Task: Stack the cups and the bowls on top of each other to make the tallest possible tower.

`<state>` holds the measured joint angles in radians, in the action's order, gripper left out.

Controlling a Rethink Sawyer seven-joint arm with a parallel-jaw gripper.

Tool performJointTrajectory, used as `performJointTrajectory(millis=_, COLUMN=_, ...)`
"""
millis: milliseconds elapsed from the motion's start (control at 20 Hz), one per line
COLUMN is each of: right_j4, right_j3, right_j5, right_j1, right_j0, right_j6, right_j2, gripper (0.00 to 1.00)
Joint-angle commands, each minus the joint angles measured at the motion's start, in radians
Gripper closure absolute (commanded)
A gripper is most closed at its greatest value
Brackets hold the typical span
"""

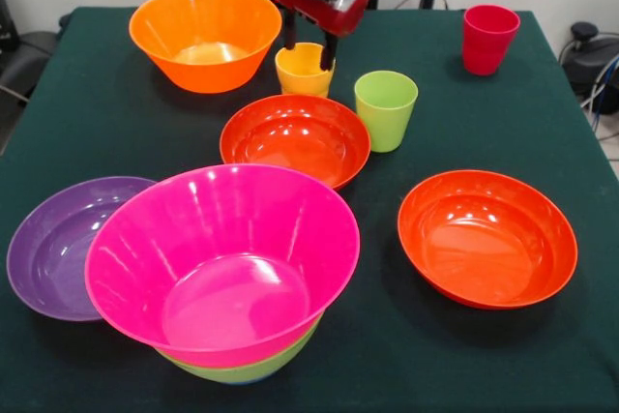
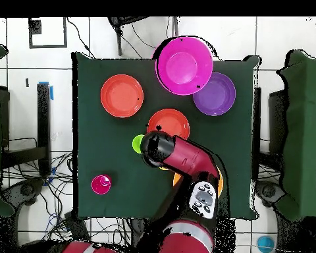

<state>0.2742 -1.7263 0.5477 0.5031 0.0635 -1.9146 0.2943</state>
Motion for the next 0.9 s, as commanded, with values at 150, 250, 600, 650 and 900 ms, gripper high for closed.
performJointTrajectory(millis=150, right_j4=-0.044, right_j3=0.004, right_j5=-0.096, right_j1=-0.074, right_j0=0.014, right_j6=-0.064, right_j2=-0.144, gripper=0.00)
performJointTrajectory(millis=250, right_j4=-0.037, right_j3=-0.010, right_j5=-0.127, right_j1=-0.086, right_j0=0.011, right_j6=-0.079, right_j2=-0.154, gripper=0.00)
performJointTrajectory(millis=600, right_j4=-0.023, right_j3=-0.033, right_j5=-0.164, right_j1=-0.097, right_j0=-0.006, right_j6=-0.111, right_j2=-0.155, gripper=0.00)
performJointTrajectory(millis=650, right_j4=-0.023, right_j3=-0.033, right_j5=-0.166, right_j1=-0.099, right_j0=-0.006, right_j6=-0.112, right_j2=-0.154, gripper=0.00)
performJointTrajectory(millis=900, right_j4=-0.024, right_j3=-0.040, right_j5=-0.164, right_j1=-0.098, right_j0=-0.009, right_j6=-0.115, right_j2=-0.148, gripper=0.00)
